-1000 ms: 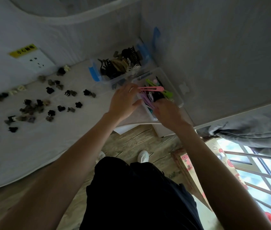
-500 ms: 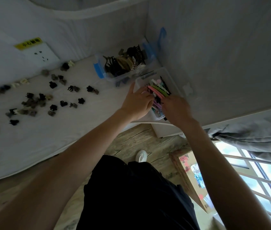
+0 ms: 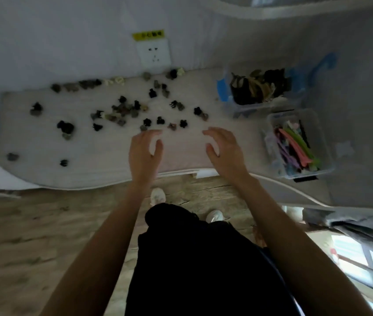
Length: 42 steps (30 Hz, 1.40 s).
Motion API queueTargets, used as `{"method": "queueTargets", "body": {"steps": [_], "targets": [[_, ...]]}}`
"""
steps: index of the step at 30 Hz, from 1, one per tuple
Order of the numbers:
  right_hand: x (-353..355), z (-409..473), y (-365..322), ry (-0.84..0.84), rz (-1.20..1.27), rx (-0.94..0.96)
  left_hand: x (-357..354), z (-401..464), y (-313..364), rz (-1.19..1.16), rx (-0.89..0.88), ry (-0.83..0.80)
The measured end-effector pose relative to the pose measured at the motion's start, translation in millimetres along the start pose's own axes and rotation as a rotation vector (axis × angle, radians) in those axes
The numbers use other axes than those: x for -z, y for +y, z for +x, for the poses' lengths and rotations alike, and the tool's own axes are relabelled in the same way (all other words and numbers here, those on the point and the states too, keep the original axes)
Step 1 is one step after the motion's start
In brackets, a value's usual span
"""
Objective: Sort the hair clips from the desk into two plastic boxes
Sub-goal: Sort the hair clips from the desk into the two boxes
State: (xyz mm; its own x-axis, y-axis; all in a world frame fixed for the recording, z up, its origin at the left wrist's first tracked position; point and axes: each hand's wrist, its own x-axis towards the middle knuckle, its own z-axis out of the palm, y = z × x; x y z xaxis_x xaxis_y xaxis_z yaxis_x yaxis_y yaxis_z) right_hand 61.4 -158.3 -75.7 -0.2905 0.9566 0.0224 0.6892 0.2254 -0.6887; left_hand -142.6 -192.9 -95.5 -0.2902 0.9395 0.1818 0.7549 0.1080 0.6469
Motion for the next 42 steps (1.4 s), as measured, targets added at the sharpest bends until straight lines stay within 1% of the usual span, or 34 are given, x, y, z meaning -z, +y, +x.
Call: {"method": "queueTargets", "body": {"steps": [2, 4, 7, 9, 12, 15, 20, 22, 24, 26, 28, 29, 31, 34, 35, 37, 39, 41, 42], "targets": [[-30.8, 19.8, -5.0, -0.140, -0.098, -0.029, 20.9, -6.6, -45.2, 0.075, 0.128, 0.076], [-53.2, 43.9, -3.5, -0.183, -0.206, -0.056, 41.7, -14.9, -83.6, 0.173, 0.240, 0.146], [-69.8, 77.8, 7.1, -0.102, -0.252, -0.186, 67.3, -24.1, -126.6, 0.253, 0.489, 0.244], [-81.1, 92.7, 9.0, -0.068, -0.258, -0.268, 78.0, -24.3, -152.0, 0.235, 0.626, 0.236], [-106.6, 104.1, -5.6, -0.062, -0.263, -0.286, 80.6, -13.5, -178.3, 0.171, 0.696, 0.185], [-135.9, 112.4, -32.6, -0.035, -0.218, -0.313, 76.9, 7.9, -187.9, 0.144, 0.689, 0.132], [-188.5, 134.3, -80.7, -0.024, -0.137, -0.310, 72.7, 58.6, -199.4, 0.105, 0.583, 0.063], [-202.2, 138.5, -101.3, -0.040, -0.082, -0.290, 69.0, 75.8, -196.3, 0.058, 0.508, 0.034], [-214.6, 140.1, -115.0, -0.098, -0.056, -0.211, 62.4, 91.3, -192.3, -0.013, 0.399, -0.013], [-218.9, 140.8, -120.8, -0.162, -0.030, -0.115, 51.6, 102.4, -185.3, -0.088, 0.292, -0.095], [-210.9, 142.1, -121.1, -0.190, 0.014, -0.081, 41.0, 109.1, -176.8, -0.119, 0.187, -0.174], [-202.8, 143.8, -119.3, -0.183, 0.024, -0.077, 38.0, 110.5, -172.9, -0.122, 0.143, -0.210], [-180.2, 151.1, -107.4, -0.104, -0.015, -0.085, 37.1, 110.9, -169.4, -0.114, 0.079, -0.271], [-143.5, 175.9, -73.6, 0.052, -0.161, -0.134, 46.6, 110.4, -176.0, -0.119, 0.074, -0.271], [-134.9, 186.5, -61.0, 0.080, -0.195, -0.175, 50.8, 109.4, -179.1, -0.124, 0.083, -0.258], [-125.0, 206.7, -40.9, 0.069, -0.208, -0.272, 57.0, 107.7, -184.9, -0.114, 0.090, -0.242], [-121.2, 221.8, -30.9, 0.071, -0.144, -0.329, 60.5, 105.6, -187.6, -0.107, 0.107, -0.245], [-121.5, 231.1, -35.0, 0.078, -0.050, -0.385, 62.4, 102.8, -187.4, -0.110, 0.134, -0.235], [-124.7, 232.2, -37.9, 0.061, -0.011, -0.381, 63.5, 101.5, -187.1, -0.116, 0.151, -0.228]]}}
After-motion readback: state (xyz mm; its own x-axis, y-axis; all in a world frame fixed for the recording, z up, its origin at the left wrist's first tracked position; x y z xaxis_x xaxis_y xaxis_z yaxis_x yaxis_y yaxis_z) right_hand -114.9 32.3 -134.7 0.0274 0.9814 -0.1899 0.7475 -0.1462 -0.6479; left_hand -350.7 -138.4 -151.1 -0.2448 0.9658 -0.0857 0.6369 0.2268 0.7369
